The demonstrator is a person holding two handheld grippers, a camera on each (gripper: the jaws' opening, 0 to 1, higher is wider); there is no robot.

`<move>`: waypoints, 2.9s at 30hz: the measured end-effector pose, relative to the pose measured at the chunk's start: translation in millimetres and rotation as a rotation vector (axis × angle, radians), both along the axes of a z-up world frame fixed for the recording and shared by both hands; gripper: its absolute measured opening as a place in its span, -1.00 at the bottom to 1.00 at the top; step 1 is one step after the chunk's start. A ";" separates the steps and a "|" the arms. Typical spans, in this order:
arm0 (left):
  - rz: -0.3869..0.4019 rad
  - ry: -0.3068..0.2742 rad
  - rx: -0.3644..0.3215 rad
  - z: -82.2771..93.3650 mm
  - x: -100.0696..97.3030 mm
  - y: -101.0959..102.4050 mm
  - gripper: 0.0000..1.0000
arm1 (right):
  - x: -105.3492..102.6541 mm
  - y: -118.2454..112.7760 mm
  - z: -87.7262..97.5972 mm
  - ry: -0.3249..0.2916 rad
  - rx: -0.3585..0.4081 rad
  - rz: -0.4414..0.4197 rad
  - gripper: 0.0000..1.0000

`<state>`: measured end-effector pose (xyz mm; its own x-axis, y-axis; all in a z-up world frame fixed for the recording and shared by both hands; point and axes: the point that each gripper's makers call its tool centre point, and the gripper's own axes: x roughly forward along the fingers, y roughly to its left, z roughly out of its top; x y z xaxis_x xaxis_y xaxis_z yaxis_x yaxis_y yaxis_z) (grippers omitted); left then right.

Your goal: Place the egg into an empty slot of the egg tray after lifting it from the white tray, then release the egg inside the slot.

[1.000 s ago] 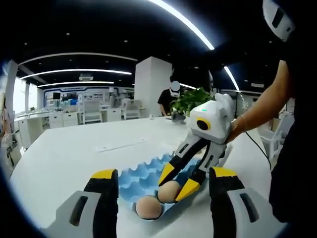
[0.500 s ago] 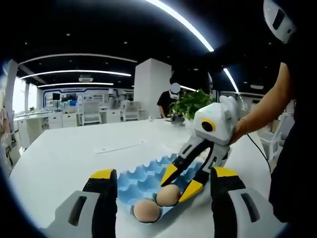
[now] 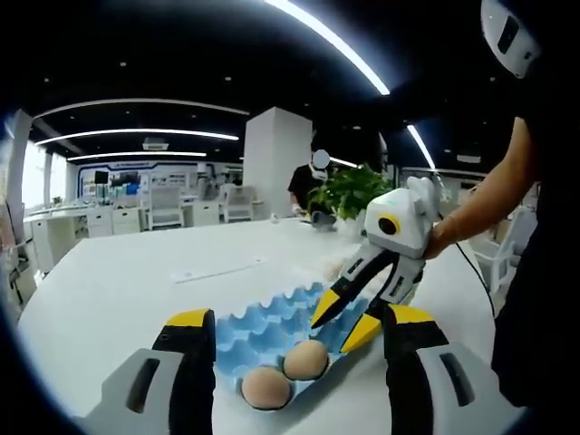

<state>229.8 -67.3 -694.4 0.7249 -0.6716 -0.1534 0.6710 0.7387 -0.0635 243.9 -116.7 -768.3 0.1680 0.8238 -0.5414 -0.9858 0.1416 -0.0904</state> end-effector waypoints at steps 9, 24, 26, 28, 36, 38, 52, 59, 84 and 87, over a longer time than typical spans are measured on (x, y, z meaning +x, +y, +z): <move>-0.008 0.008 0.007 -0.9 0.0 -4.6 0.51 | 3.2 -31.5 2.6 0.002 0.004 -0.075 -0.48; -0.019 -0.001 0.005 0.9 -3.3 -13.0 0.49 | 12.9 -129.8 5.7 -0.007 -0.029 -0.272 -0.49; -0.017 0.002 0.003 0.3 -2.9 -13.6 0.51 | 15.3 -147.2 4.9 -0.015 -0.043 -0.305 -0.49; -0.001 -0.008 0.012 0.5 -0.6 -12.2 0.58 | 18.1 -164.6 6.1 -0.012 -0.045 -0.351 -0.49; 0.012 0.011 -0.004 -0.9 1.2 -13.0 0.68 | 25.2 -225.2 12.6 -0.029 -0.059 -0.500 -0.45; 0.017 0.016 -0.008 -1.4 1.7 -13.0 0.74 | 24.7 -235.2 14.1 -0.029 -0.055 -0.521 -0.44; 0.011 0.018 -0.011 1.1 -0.8 -19.0 0.62 | 18.2 -267.5 -7.9 -0.006 -0.158 -0.525 -0.41; 0.023 0.015 -0.008 2.0 -0.5 -18.1 0.57 | 23.2 -266.2 -9.6 0.082 -0.101 -0.516 -0.45; 0.042 0.007 -0.001 0.8 0.7 -11.3 0.50 | 32.0 -256.4 30.8 0.135 0.047 -0.628 -0.53; 0.044 0.005 -0.003 1.2 0.6 -11.2 0.50 | 32.7 -246.8 33.7 0.136 0.059 -0.611 -0.53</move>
<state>230.4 -78.5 -693.2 0.7531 -0.6393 -0.1551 0.6373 0.7675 -0.0695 276.6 -363.5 -734.6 0.5509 0.6297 -0.5477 -0.7272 0.6842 0.0551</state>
